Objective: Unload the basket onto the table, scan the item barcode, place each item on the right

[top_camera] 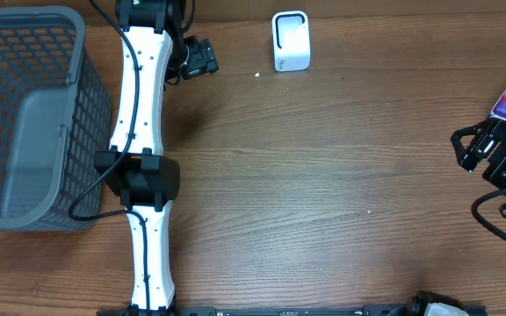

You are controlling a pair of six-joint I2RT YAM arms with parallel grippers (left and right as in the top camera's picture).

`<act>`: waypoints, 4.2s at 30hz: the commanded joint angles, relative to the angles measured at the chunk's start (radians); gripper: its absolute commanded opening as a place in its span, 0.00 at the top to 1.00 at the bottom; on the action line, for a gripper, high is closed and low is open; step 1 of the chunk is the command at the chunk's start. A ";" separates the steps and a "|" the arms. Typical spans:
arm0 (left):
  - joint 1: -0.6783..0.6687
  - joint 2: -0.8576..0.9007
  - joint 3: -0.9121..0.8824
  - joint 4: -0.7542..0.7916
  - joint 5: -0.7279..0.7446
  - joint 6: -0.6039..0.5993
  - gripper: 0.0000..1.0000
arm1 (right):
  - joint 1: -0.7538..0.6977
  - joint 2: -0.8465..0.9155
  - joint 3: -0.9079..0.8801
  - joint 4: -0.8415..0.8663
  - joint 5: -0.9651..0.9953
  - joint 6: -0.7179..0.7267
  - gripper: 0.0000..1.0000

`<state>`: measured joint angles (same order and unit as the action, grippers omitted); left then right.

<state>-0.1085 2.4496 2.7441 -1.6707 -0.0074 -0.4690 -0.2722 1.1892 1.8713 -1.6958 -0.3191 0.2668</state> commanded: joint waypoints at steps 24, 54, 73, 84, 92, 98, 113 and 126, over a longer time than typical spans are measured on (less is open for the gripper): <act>0.003 -0.021 0.005 0.002 0.007 -0.007 0.00 | 0.274 -0.690 -1.072 0.991 0.008 -0.172 0.00; 0.003 -0.021 0.005 0.003 0.007 -0.007 0.00 | 0.317 -1.187 -1.855 1.801 0.083 -0.190 0.00; 0.003 -0.021 0.005 0.003 0.007 -0.007 0.00 | 0.309 -1.187 -1.864 1.614 0.268 -0.190 0.00; 0.003 -0.021 0.005 0.003 0.007 -0.007 0.00 | 0.311 -1.187 -1.864 1.612 0.274 -0.189 0.00; 0.003 -0.021 0.005 0.003 0.008 -0.007 0.00 | 0.311 -1.187 -1.864 1.614 0.274 -0.189 0.00; 0.003 -0.021 0.005 0.003 0.007 -0.007 0.00 | 0.311 -1.186 -1.864 1.614 0.274 -0.189 0.00; 0.003 -0.021 0.005 0.003 0.007 -0.007 0.01 | 0.311 -1.186 -1.864 1.614 0.274 -0.189 0.00; -0.047 -0.060 0.008 -0.019 0.001 0.182 0.00 | 0.311 -1.186 -1.864 1.614 0.274 -0.189 0.00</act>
<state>-0.1165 2.4496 2.7441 -1.6871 0.0036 -0.4072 0.0399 0.0113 0.0185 -0.0845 -0.0586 0.0784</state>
